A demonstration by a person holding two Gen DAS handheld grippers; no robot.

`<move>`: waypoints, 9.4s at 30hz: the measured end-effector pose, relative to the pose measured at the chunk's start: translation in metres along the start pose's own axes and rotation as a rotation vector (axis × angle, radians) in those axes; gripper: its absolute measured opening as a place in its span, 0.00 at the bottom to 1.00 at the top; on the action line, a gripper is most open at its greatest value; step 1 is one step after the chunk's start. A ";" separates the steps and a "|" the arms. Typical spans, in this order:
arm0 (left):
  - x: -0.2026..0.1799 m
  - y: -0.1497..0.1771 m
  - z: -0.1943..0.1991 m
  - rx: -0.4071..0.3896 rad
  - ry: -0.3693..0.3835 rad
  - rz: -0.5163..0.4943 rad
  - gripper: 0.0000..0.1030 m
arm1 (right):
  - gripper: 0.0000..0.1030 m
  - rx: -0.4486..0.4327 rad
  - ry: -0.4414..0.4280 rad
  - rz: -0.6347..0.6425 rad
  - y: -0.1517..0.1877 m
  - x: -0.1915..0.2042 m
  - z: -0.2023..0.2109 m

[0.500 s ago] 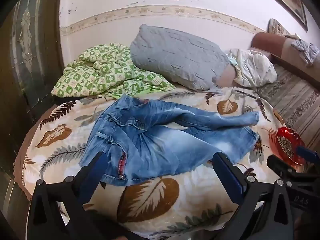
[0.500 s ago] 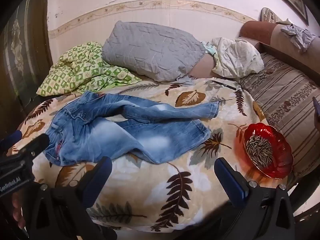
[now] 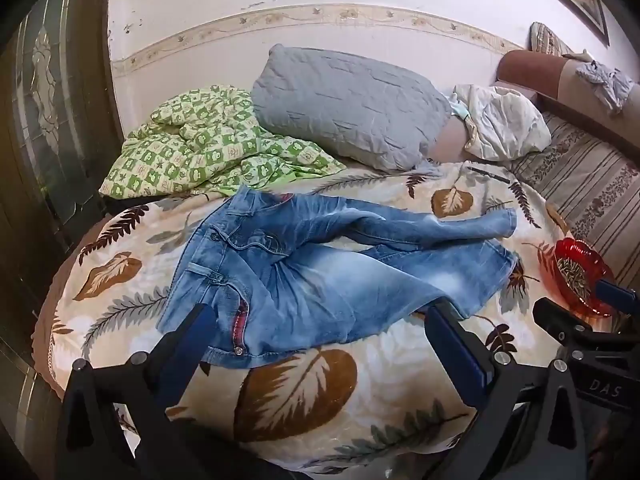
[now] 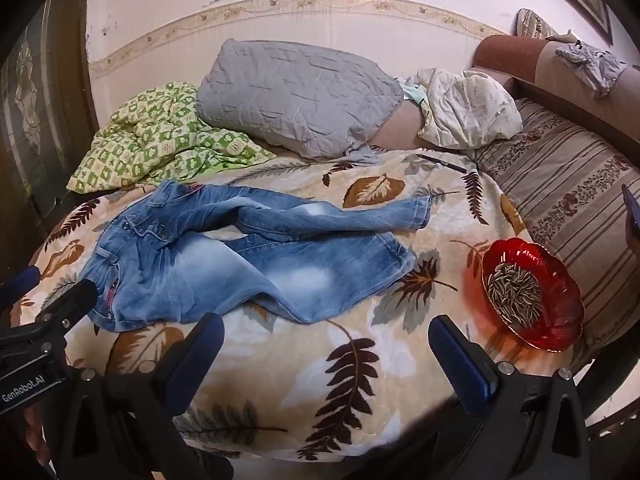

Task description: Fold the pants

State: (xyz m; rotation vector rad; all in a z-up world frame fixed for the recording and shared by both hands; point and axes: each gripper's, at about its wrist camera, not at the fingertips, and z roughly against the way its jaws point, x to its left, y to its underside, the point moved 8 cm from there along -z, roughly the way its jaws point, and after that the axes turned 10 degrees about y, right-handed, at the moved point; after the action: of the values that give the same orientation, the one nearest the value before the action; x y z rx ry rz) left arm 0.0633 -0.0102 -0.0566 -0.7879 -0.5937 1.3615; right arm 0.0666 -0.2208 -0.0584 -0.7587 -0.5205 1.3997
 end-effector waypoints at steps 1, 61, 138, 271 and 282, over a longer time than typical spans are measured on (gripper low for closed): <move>0.000 0.001 -0.001 0.004 0.000 -0.002 1.00 | 1.00 0.004 -0.007 -0.006 0.000 0.000 0.000; 0.009 0.003 -0.005 0.014 -0.006 0.052 1.00 | 1.00 0.013 0.026 -0.003 0.002 -0.003 -0.003; -0.130 -0.137 -0.339 0.362 0.364 -0.393 0.77 | 0.20 0.377 -0.121 -0.149 -0.214 -0.123 -0.310; 0.222 -0.106 -0.316 0.504 -0.072 0.025 0.86 | 0.75 0.130 -0.378 0.797 -0.155 0.239 -0.311; 0.241 -0.142 -0.303 0.357 -0.056 0.075 0.14 | 0.16 0.132 -0.466 0.696 -0.159 0.262 -0.334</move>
State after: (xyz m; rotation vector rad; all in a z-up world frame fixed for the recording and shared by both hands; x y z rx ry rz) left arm 0.4180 0.1788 -0.1491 -0.4869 -0.3517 1.5093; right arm 0.4485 -0.0171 -0.1923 -0.5168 -0.5349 2.2655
